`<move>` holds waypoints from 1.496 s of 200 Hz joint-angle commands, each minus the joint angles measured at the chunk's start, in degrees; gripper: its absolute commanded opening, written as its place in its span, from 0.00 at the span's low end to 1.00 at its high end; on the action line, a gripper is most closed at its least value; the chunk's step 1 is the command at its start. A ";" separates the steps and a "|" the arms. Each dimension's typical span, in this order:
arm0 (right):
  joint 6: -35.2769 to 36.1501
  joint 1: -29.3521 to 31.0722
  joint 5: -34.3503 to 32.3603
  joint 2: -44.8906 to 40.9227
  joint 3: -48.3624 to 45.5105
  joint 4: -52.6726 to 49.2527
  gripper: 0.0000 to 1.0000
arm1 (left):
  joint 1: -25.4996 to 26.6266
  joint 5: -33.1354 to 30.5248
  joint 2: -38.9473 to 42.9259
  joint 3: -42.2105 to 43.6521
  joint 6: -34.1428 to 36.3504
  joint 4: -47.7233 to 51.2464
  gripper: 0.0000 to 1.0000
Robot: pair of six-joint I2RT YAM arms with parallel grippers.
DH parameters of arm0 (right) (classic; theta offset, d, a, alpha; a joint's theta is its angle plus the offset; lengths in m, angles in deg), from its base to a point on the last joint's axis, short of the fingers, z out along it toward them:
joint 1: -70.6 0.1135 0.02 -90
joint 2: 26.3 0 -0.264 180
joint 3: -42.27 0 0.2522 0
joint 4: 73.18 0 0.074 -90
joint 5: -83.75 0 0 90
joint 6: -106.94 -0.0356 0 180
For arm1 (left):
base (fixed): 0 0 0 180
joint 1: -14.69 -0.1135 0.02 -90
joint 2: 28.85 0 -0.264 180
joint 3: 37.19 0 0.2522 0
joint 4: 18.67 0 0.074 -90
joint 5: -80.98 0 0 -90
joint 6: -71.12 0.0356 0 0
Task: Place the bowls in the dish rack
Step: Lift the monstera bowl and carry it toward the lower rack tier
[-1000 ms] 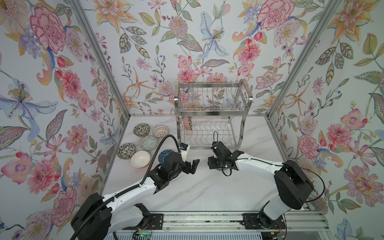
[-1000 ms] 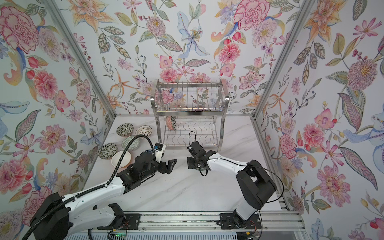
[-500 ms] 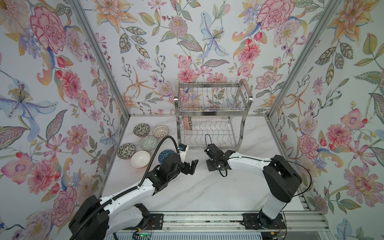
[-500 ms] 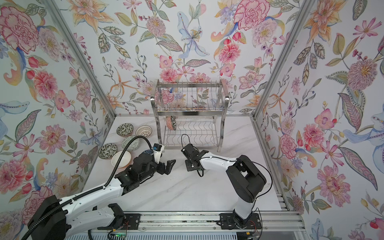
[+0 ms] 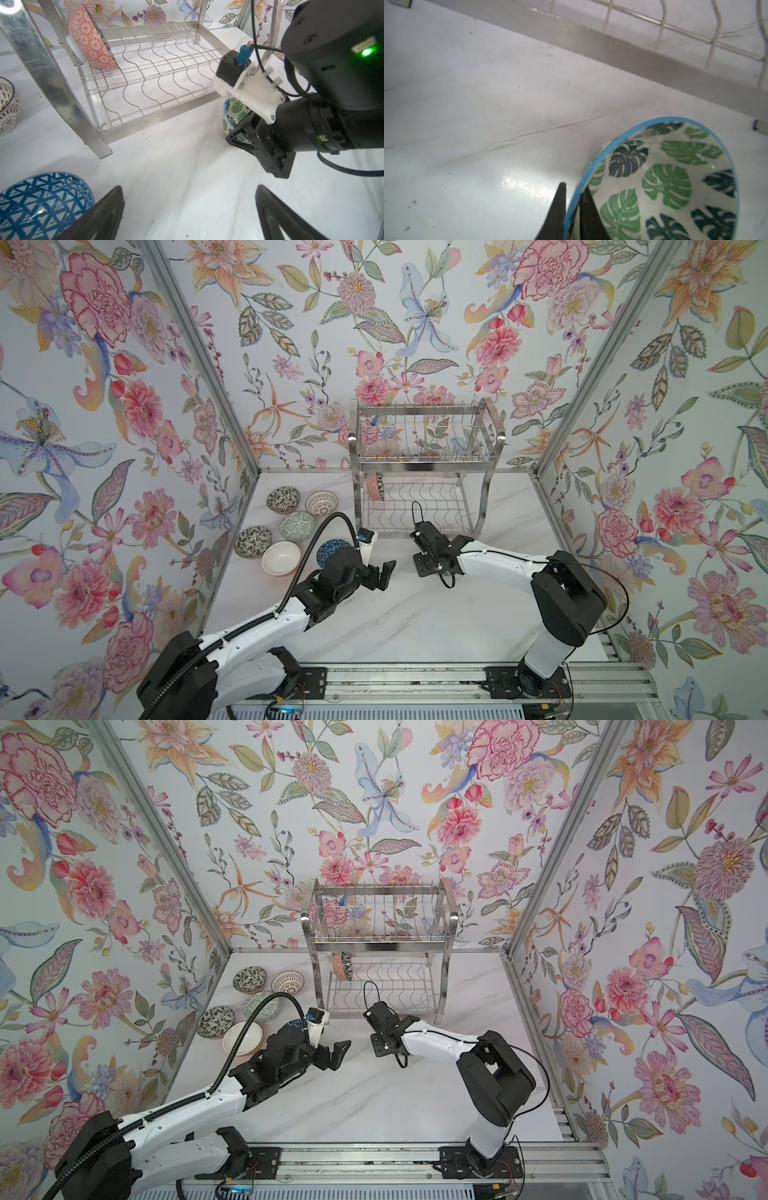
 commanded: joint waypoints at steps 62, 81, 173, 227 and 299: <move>-6.65 -0.68 15.47 -9.85 2.18 4.15 0.00 | 0.59 -6.72 2.70 -0.20 2.59 0.12 0.99; -6.86 -1.18 15.85 -11.24 2.40 7.18 0.00 | 0.44 -7.42 1.97 -1.13 4.42 0.29 0.99; -9.27 -9.71 28.17 -11.86 -3.54 37.92 0.00 | 0.45 -15.93 -3.69 -10.12 24.85 5.90 0.99; -11.48 -13.36 32.22 -8.77 -5.51 50.40 0.00 | 0.55 -21.78 -8.89 -14.70 36.00 0.59 0.99; -17.72 -16.14 34.70 -0.15 -4.75 64.16 0.00 | 0.40 -23.74 -14.65 -11.07 39.06 -11.18 0.99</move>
